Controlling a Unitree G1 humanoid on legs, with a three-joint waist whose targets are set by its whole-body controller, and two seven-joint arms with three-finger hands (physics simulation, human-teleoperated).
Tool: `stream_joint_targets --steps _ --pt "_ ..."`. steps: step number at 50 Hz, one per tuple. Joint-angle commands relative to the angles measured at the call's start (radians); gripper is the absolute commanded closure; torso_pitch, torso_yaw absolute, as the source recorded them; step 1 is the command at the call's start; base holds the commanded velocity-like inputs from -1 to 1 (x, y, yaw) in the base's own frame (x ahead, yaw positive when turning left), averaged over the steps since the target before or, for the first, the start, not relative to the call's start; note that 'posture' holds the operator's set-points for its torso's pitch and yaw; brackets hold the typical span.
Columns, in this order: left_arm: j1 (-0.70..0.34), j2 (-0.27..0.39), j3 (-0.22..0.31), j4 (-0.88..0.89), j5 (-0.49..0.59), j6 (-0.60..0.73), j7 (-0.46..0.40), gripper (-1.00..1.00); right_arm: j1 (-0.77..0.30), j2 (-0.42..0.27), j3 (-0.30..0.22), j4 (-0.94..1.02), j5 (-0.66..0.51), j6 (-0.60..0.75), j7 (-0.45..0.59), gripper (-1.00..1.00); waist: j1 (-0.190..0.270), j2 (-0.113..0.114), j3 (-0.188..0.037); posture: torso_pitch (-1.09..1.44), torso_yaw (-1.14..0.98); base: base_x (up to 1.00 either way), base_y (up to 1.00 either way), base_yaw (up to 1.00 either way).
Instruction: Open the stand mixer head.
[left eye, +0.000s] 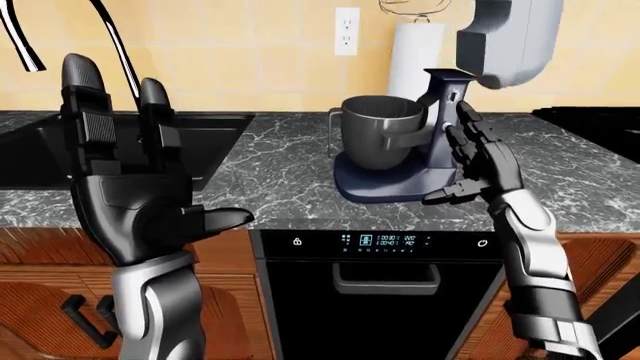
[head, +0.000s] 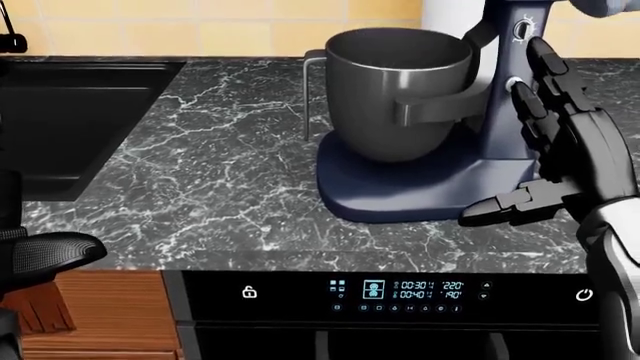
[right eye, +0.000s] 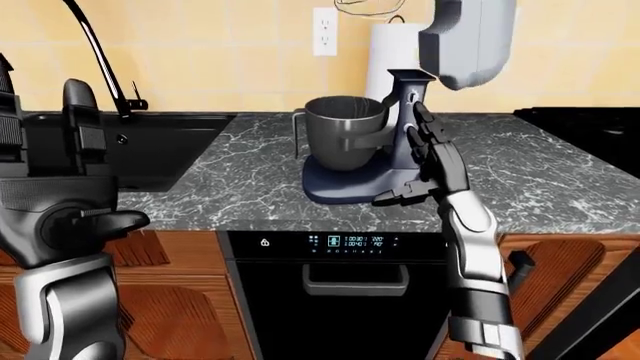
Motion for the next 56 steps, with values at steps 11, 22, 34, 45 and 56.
stream_joint_targets --steps 11,22,34,45,56 --pt "-0.02 0.004 0.0 -0.027 0.0 -0.014 -0.005 -1.0 -0.024 -0.013 -0.012 -0.075 0.014 0.0 -0.011 -1.0 0.003 -0.003 -0.005 -0.3 0.0 0.0 0.0 0.0" --pt "-0.016 0.005 0.004 -0.02 -0.001 -0.021 -0.009 -1.0 0.042 0.008 -0.033 -0.403 0.051 0.206 -0.038 -1.0 0.008 -0.005 -0.005 -0.3 0.0 0.0 0.0 0.0" --pt "-0.007 0.003 0.003 -0.023 -0.002 -0.024 -0.012 -1.0 0.123 0.067 -0.03 -0.619 0.082 0.314 -0.079 -1.0 0.007 -0.006 -0.011 -0.3 0.0 0.0 0.0 0.0" --pt "-0.006 -0.001 -0.003 -0.019 0.006 -0.027 -0.015 -1.0 0.127 0.067 -0.042 -0.647 0.097 0.332 -0.082 -1.0 0.006 -0.003 -0.012 -0.3 0.0 0.0 0.0 0.0" --pt "-0.011 0.001 -0.002 -0.021 0.006 -0.023 -0.012 -1.0 0.11 0.058 -0.04 -0.637 0.1 0.333 -0.08 -1.0 0.003 -0.002 -0.011 -0.3 0.0 0.0 0.0 0.0"
